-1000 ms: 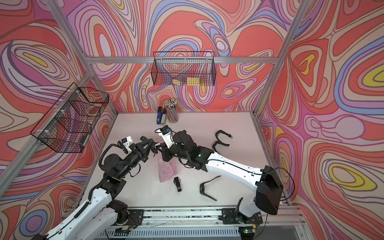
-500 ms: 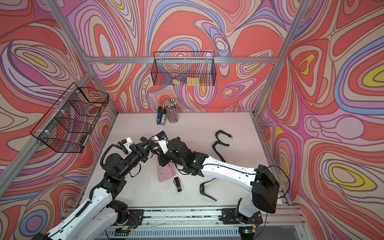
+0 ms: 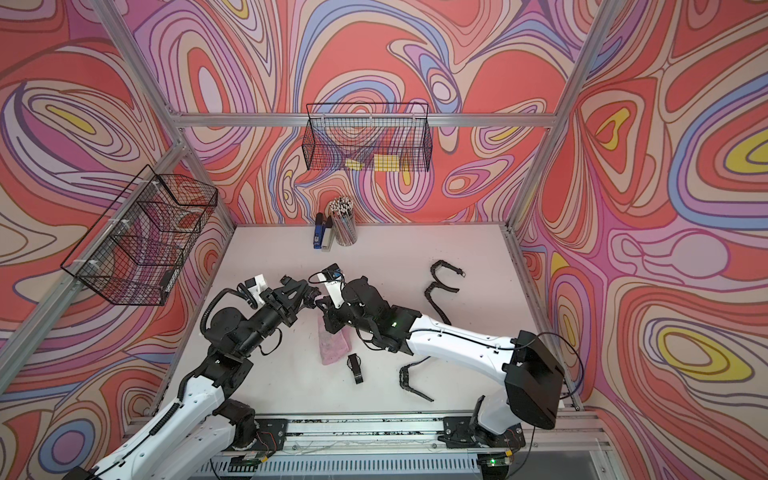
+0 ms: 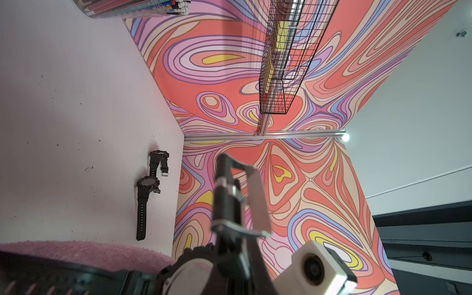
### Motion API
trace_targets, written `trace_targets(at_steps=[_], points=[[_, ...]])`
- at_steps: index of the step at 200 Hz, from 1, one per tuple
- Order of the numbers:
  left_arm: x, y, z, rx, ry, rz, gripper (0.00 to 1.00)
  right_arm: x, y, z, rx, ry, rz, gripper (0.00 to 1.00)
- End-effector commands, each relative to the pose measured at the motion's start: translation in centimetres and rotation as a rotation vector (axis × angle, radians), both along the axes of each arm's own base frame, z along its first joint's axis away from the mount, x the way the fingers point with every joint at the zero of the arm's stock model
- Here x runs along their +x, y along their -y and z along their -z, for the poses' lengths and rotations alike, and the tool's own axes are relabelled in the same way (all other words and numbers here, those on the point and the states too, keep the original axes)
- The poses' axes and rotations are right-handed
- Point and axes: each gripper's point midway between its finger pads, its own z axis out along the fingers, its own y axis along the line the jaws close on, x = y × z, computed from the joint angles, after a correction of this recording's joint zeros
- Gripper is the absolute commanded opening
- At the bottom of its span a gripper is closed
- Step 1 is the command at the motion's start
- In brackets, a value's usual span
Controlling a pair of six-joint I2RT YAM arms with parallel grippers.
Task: Wipe the watch dial
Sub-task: Wipe the dirt from the watch dial.
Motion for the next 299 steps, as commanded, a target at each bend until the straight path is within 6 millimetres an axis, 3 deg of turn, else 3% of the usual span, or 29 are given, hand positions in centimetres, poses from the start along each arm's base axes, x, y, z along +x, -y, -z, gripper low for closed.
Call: trace_targets(at_steps=[1,44,73,120,173,217,251,299], points=[[-3.2,1.2,-6.6,-0.106,0.203,0.127,0.0,2.3,1.1,1.0,-0.087,0.003,0.049,0.0],[-3.2,1.2,-6.3,-0.105,0.196,0.124,0.0,3.4,0.4,-2.2,-0.04,0.045,0.02,0.0],[-3.0,1.2,-5.7,-0.119,0.182,0.122,0.0,1.4,-1.8,-3.8,-0.016,0.079,-0.058,0.0],[-2.4,1.0,-4.8,-0.168,0.164,0.113,0.0,-2.1,-4.4,-4.6,0.008,0.089,-0.148,0.0],[-2.1,0.9,-3.4,-0.163,0.131,0.098,0.0,-3.1,-1.8,-6.6,0.056,0.11,-0.105,0.0],[-2.0,1.2,-3.3,-0.163,0.121,0.114,0.0,-3.9,-1.5,-6.1,0.061,0.09,-0.13,0.0],[-2.0,1.6,-3.3,-0.201,0.11,0.147,0.0,-3.1,-1.5,-6.4,0.043,0.122,-0.111,0.0],[-2.4,1.6,-3.8,-0.229,0.114,0.161,0.0,1.8,1.6,-5.1,0.011,0.057,-0.005,0.0]])
